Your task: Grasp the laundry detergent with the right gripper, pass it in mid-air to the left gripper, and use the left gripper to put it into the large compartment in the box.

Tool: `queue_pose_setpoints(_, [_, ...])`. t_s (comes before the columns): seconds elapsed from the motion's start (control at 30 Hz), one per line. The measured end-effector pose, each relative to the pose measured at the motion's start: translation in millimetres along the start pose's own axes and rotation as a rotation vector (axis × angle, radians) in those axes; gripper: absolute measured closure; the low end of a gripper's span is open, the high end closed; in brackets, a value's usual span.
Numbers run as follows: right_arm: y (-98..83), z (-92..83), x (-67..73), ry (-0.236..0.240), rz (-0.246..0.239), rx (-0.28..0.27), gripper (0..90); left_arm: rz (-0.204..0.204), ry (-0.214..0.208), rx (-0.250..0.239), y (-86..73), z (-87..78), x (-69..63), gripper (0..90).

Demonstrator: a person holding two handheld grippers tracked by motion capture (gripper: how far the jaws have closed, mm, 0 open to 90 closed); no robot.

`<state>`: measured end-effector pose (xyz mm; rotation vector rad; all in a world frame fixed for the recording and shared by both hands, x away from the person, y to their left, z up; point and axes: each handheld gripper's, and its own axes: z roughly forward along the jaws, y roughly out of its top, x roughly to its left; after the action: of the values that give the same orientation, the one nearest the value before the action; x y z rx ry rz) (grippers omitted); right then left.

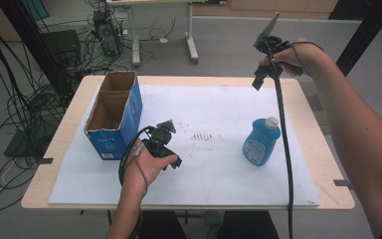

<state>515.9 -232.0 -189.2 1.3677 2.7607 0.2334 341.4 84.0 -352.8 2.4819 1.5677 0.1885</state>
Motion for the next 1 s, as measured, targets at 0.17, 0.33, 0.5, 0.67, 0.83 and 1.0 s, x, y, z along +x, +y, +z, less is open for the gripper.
queue_pose_setpoints(0.17, [0.2,-0.2,0.3,-0.001,0.003,-0.003,12.3,-0.003,-0.004,0.0,-0.7,1.2,0.0,12.9])
queue_pose_setpoints(0.33, [-2.6,-0.7,-1.1,0.001,0.005,-0.005,12.3,-0.007,-0.006,-0.004,-1.2,0.1,1.1,12.9])
queue_pose_setpoints(0.5, [-8.7,-2.9,-3.3,-0.001,0.006,-0.018,12.2,-0.008,-0.013,-0.005,-3.3,-1.2,1.0,12.9])
queue_pose_setpoints(0.67, [-16.2,-4.0,-6.2,-0.013,0.007,-0.013,12.1,-0.012,-0.013,0.003,-6.1,0.6,2.0,12.9])
queue_pose_setpoints(0.83, [-23.1,-7.7,-11.0,-0.026,0.012,-0.019,12.1,-0.012,-0.013,0.006,-8.7,0.3,2.3,12.8])
queue_pose_setpoints(1.0, [-33.9,-13.7,-17.3,-0.039,0.018,-0.02,12.0,-0.013,-0.011,0.001,-12.4,-2.2,1.8,12.8])
